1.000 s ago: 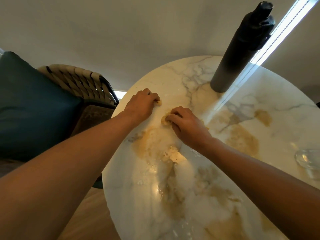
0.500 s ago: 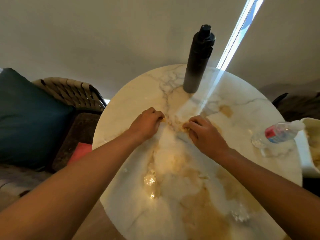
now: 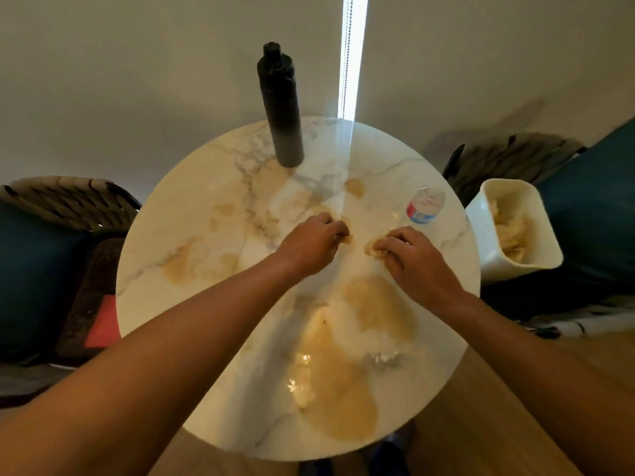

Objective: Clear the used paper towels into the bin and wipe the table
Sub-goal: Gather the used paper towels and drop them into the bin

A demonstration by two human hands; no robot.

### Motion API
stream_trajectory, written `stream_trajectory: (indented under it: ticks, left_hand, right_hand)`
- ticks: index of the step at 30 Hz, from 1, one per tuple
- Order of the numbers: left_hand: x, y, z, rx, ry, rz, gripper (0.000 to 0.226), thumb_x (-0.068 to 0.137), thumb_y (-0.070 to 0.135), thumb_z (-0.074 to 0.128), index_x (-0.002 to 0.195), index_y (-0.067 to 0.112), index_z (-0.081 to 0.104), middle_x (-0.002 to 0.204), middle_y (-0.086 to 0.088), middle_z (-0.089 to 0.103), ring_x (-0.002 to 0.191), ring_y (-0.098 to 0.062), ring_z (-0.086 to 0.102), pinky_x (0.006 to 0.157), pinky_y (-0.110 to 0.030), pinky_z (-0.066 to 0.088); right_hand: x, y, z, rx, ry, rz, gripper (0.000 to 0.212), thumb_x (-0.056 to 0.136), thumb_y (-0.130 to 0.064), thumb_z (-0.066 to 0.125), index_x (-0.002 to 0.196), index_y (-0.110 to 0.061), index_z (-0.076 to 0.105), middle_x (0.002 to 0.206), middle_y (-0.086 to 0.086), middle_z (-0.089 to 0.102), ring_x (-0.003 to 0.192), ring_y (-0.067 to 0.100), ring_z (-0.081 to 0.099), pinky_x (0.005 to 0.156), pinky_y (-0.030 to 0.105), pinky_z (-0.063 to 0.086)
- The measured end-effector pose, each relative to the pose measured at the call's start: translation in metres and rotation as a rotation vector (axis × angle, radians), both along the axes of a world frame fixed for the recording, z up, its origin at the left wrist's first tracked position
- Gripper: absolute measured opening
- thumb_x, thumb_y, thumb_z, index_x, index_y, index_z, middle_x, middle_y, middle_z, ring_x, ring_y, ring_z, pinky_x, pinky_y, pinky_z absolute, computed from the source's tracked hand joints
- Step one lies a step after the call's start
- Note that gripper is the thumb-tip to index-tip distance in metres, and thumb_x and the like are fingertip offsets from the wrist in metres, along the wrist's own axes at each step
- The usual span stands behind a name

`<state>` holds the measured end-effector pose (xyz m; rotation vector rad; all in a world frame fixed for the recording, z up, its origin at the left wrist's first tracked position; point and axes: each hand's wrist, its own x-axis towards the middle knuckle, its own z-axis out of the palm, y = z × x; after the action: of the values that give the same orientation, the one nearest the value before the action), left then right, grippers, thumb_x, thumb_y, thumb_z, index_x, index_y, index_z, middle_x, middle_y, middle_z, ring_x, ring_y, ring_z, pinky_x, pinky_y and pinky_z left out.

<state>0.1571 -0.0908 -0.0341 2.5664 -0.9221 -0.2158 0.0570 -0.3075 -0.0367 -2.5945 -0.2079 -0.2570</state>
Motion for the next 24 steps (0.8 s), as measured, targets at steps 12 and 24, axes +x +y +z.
stream_trajectory:
  ticks: [12,24]
  left_hand:
    - [-0.051,-0.155,-0.006,-0.009,0.160,-0.132,0.022,0.100,0.023,0.054,0.117,0.020,0.067,0.105,-0.007,0.064,0.091,-0.023,0.060,0.081,-0.034,0.050]
    - [-0.040,-0.313,-0.012,-0.014,0.238,-0.151,0.019,0.098,0.025,0.060,0.116,0.020,0.066,0.107,-0.001,0.070,0.087,-0.011,0.064,0.086,-0.029,0.056]
  right_hand:
    - [-0.063,-0.133,0.004,0.034,0.108,-0.159,0.019,0.096,-0.012,0.061,0.111,-0.014,0.072,0.112,0.004,0.063,0.102,0.019,0.057,0.093,0.032,0.050]
    - [-0.059,-0.269,-0.005,0.122,0.181,-0.370,0.024,0.098,-0.012,0.053,0.120,-0.018,0.059,0.114,-0.004,0.056,0.099,0.010,0.053,0.092,0.028,0.048]
